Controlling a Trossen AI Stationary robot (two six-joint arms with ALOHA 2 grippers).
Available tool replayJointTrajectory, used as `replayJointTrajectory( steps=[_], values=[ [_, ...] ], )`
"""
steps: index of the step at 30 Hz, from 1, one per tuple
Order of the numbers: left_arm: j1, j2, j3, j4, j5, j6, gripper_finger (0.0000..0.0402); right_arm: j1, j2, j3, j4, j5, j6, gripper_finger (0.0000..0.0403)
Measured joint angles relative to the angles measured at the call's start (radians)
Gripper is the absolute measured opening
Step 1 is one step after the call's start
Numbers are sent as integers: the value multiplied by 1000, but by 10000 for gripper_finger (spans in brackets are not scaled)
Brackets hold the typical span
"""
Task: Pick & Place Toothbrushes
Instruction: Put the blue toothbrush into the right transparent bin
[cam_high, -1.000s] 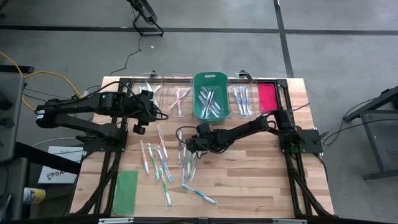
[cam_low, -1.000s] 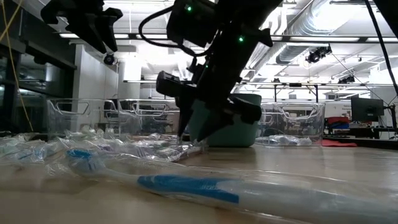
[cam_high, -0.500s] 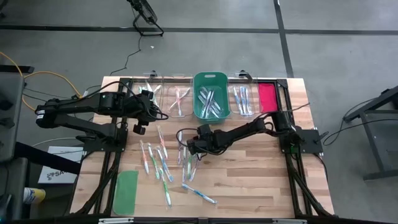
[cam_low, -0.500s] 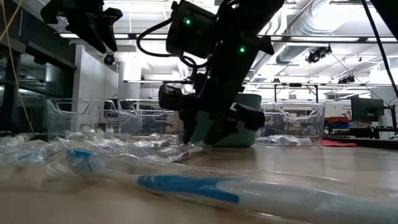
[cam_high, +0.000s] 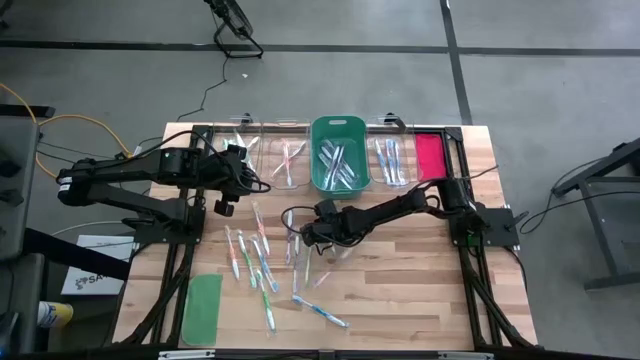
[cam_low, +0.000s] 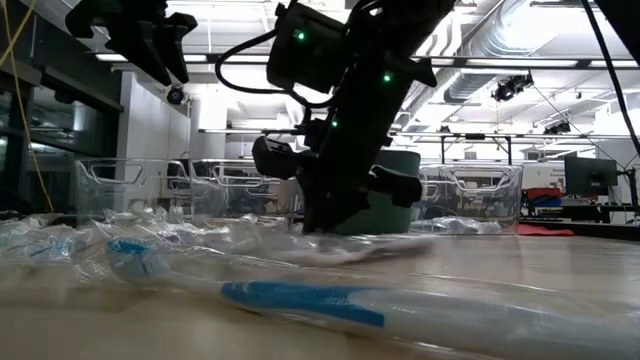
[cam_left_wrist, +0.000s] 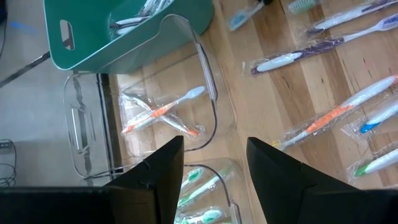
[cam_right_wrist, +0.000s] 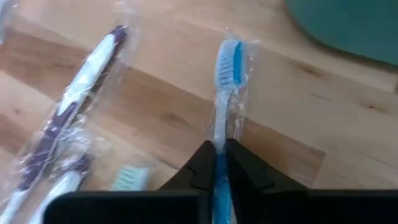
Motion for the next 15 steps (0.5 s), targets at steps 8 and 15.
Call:
replayJointTrajectory(
  steps=[8, 15],
  values=[
    [0, 0, 0, -1, 1, 0, 170, 19, -72, -8, -23, -42, -72, 6],
    [0, 0, 0, -2, 1, -1, 170, 77, -205, -6, -45, 13, -137, 1]
  ],
)
